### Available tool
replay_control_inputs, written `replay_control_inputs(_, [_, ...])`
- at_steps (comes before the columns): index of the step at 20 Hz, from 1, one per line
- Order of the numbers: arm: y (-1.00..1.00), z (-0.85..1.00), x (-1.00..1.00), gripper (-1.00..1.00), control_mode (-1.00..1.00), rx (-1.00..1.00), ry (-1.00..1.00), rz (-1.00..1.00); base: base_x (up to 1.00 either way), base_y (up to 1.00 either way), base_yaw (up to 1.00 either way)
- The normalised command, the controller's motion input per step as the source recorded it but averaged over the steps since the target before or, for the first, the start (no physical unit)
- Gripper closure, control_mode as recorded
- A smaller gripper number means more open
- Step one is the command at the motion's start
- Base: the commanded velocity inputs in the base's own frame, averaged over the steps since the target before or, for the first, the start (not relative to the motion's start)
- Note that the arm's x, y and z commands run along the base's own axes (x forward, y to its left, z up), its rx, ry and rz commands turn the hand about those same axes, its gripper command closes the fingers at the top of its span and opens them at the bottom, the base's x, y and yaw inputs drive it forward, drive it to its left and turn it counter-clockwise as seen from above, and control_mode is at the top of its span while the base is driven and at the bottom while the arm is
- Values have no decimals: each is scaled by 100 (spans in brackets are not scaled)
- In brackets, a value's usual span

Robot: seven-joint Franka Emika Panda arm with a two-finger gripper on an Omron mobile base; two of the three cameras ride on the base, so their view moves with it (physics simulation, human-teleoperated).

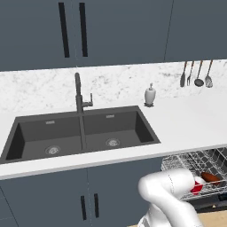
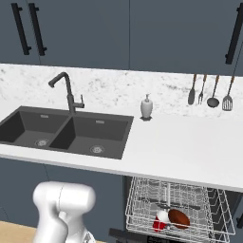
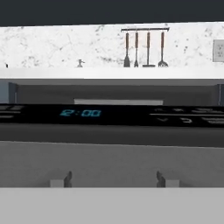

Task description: Pick up the cup and bowl from the counter, place them in the dishwasher, and close the dishwasher door.

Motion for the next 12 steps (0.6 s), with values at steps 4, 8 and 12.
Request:
replay_control_inputs(4, [96, 7, 100, -100, -100, 0, -9, -13, 0, 0, 0])
replay_control_inputs(8, [85, 13, 100, -100, -100, 0, -10, -2, 0, 0, 0])
replay_control_inputs(12, [62, 17, 100, -100, -100, 0, -12, 0, 0, 0, 0])
